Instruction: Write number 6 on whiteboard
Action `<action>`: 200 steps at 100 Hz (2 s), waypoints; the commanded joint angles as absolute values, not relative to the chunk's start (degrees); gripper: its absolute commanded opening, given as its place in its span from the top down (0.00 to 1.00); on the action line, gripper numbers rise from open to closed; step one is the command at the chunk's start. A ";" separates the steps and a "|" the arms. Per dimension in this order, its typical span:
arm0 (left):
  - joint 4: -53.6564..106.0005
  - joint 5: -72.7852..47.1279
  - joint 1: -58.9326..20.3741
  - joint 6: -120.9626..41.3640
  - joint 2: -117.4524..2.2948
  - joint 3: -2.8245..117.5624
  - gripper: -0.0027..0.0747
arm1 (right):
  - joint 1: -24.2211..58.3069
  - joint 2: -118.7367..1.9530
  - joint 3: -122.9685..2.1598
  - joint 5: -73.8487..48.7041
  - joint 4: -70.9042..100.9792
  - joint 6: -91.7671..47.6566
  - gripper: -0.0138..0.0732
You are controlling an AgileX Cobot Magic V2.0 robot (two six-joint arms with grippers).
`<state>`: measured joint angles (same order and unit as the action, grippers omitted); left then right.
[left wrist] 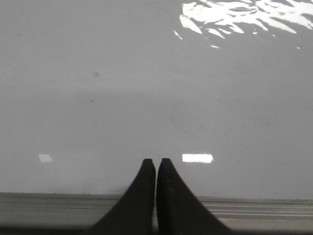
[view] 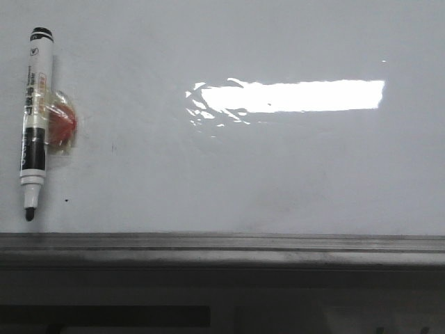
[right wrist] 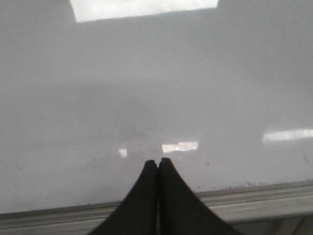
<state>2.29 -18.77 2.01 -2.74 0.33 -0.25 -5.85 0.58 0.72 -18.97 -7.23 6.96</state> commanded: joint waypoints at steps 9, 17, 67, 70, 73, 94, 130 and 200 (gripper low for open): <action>2.41 -15.40 2.11 -2.32 2.04 -2.81 0.99 | -6.18 1.75 2.32 -18.22 -7.98 6.73 0.91; 2.41 -15.40 2.11 -2.32 2.04 -2.81 0.99 | -6.18 1.75 2.32 -18.22 -7.98 6.73 0.91; 2.41 -15.40 2.11 -2.32 2.04 -2.81 0.99 | -6.18 1.75 2.32 -18.22 -7.98 6.73 0.91; 2.41 -15.40 2.11 -2.32 2.04 -2.81 0.99 | -6.18 1.75 2.32 -18.22 -7.98 6.73 0.91; 2.41 -15.40 2.11 -2.32 2.04 -2.81 0.99 | -6.18 1.75 2.32 -18.22 -7.98 6.73 0.91; 2.41 -15.40 2.11 -2.32 2.04 -2.81 0.99 | -6.18 1.75 2.32 -18.22 -7.98 6.73 0.91; 2.32 -14.92 2.11 -2.32 2.04 -2.81 0.99 | -6.18 1.75 2.32 -18.22 -7.98 6.73 0.91; 2.21 -11.38 2.11 -2.32 2.04 -2.81 0.99 | -6.18 1.75 2.32 -4.20 2.96 6.84 0.91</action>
